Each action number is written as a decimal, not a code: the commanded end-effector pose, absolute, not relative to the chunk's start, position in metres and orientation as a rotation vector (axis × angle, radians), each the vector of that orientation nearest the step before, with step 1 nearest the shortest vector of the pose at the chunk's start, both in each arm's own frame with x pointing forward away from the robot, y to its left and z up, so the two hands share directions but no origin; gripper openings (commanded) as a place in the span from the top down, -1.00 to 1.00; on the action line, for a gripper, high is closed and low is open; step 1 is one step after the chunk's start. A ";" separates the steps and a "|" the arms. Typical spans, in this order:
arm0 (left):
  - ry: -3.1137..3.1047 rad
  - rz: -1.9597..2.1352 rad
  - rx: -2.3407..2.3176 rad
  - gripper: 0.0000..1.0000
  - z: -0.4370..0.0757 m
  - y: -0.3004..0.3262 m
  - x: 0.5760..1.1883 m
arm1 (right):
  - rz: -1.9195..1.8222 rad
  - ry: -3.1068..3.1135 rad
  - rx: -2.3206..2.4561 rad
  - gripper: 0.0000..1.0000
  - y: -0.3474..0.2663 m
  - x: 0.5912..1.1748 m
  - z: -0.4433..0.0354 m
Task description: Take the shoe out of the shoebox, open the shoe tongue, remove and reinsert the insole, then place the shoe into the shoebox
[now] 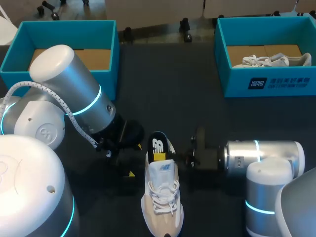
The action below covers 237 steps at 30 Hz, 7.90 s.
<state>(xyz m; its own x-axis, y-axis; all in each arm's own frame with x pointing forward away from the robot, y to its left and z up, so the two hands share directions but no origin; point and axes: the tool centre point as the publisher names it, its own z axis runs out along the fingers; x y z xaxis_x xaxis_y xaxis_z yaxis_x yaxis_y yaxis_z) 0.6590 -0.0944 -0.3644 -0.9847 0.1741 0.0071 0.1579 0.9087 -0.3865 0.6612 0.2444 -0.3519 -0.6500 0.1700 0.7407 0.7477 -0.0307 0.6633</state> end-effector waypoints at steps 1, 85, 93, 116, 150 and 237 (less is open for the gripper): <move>-3.030 0.612 -0.264 -1.00 -0.365 -0.094 0.658 | -1.725 -1.813 -0.982 1.00 0.249 0.654 -0.351; -3.030 0.612 -0.264 -1.00 -0.365 -0.094 0.658 | -1.681 -1.834 -1.151 1.00 0.237 0.678 -0.341; -3.030 0.612 -0.264 -1.00 -0.365 -0.094 0.658 | -1.643 -1.790 -1.217 1.00 0.248 0.652 -0.352; -3.030 0.612 -0.264 -1.00 -0.365 -0.094 0.658 | -1.703 -2.005 -1.171 -0.33 0.237 0.664 -0.311; -3.032 0.490 -0.437 -1.00 -0.317 -0.052 0.691 | -1.359 -2.107 -1.451 0.20 0.213 0.660 -0.262; -2.989 0.069 -0.934 -1.00 -0.259 0.046 0.838 | -0.248 -2.269 -2.412 1.00 0.239 0.643 -0.285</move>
